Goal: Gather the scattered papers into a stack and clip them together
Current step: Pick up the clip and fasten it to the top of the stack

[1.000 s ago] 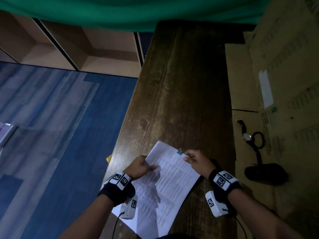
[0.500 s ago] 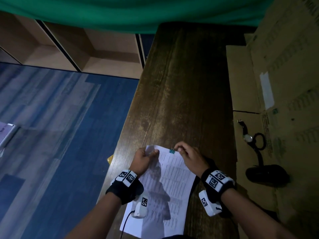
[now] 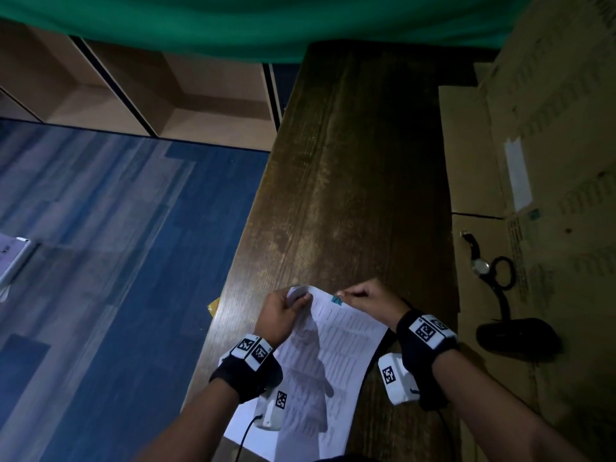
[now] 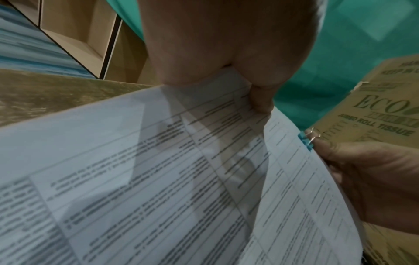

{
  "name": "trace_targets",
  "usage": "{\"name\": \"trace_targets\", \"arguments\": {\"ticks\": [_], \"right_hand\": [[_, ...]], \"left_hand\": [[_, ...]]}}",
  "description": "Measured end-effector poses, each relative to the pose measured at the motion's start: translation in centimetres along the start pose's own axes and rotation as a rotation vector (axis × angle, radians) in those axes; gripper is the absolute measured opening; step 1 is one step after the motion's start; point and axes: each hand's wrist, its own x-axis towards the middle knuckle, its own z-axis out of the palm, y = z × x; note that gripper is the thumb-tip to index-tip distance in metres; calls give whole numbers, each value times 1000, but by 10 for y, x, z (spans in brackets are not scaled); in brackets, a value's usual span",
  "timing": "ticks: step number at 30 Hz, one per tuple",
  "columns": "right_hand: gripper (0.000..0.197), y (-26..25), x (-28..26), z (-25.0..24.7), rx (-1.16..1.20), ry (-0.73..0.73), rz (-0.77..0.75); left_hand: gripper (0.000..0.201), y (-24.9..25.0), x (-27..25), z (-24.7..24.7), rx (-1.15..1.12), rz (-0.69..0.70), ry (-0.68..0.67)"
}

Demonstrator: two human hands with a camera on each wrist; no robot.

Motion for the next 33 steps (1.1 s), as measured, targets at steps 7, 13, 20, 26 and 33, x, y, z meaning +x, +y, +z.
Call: {"name": "trace_targets", "arguments": {"ticks": [7,13,20,26,33], "right_hand": [[29,1,-2,3,18,-50,15],[30,0,-1,12,-89,-47,-39],[19,2,3,16,-190,63,-84],[19,14,24,-6,-163,182,-99],[33,69,39,-21,-443,28,162]], "left_hand": [[22,-1,3,-2,82,39,7],[23,-2,6,-2,144,80,-6],[13,10,4,-6,71,16,-100],[20,-28,6,-38,380,-104,-214],[14,-64,-11,-49,277,-128,-98]]}}
